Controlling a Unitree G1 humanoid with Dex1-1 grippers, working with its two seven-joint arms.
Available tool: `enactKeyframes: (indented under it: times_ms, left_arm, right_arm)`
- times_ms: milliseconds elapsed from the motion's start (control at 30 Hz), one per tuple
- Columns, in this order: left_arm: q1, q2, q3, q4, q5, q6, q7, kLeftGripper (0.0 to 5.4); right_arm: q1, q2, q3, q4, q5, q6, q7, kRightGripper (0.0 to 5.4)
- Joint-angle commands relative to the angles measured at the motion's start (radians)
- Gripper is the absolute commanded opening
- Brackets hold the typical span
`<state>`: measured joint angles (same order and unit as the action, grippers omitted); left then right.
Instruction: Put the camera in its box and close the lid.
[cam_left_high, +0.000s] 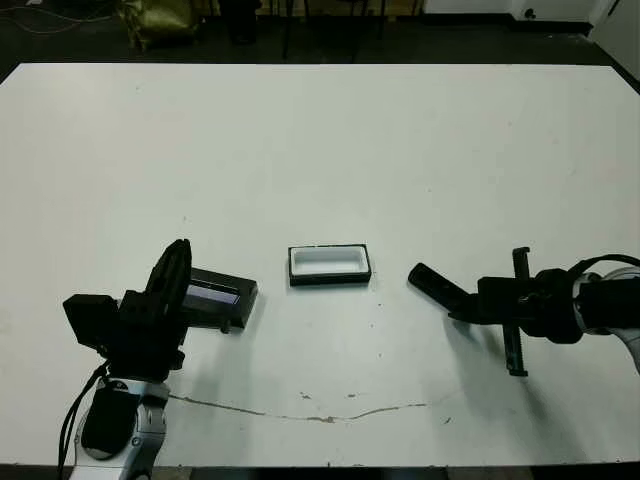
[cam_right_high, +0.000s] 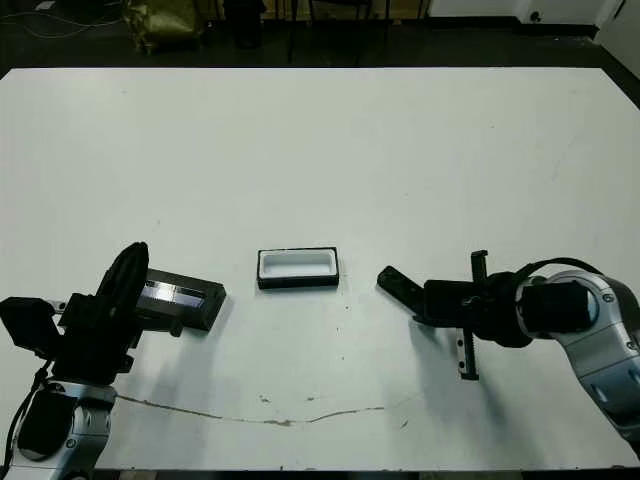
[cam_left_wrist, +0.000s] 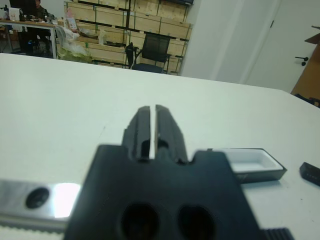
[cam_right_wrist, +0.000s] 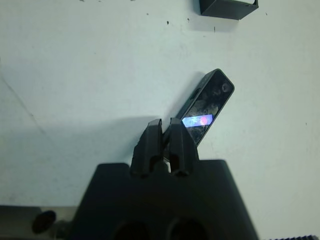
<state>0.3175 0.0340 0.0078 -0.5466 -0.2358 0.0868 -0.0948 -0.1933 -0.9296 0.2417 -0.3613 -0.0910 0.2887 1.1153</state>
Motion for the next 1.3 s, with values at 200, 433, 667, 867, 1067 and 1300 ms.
enactKeyframes:
  times_ms: [200,433,667,867,1067,1300]
  left_arm:
    - [0.013,0.001,0.003,0.012,-0.004,0.011,-0.003,0.01]
    - [0.016,-0.002,0.000,0.005,-0.003,0.022,0.005,0.01]
    - [0.017,-0.002,0.001,0.012,-0.002,0.007,-0.002,0.01]
    - [0.019,0.003,0.000,0.015,0.005,0.005,-0.004,0.01]
    - [0.017,0.002,-0.006,0.016,0.012,0.008,-0.001,0.01]
    - [0.016,-0.001,-0.007,0.016,0.009,0.011,0.001,0.01]
  right_arm:
    - [0.008,-0.021,-0.010,0.029,-0.017,-0.002,-0.008,0.00]
    - [0.016,-0.023,-0.019,0.044,-0.024,-0.020,-0.016,0.00]
    - [0.018,-0.021,-0.029,0.053,-0.011,-0.032,-0.013,0.00]
    - [-0.048,-0.001,-0.115,-0.046,0.220,0.101,0.076,0.00]
    - [-0.125,0.015,-0.316,-0.142,0.645,0.291,0.147,0.00]
    - [-0.094,0.035,-0.383,0.021,0.714,0.187,0.167,0.00]
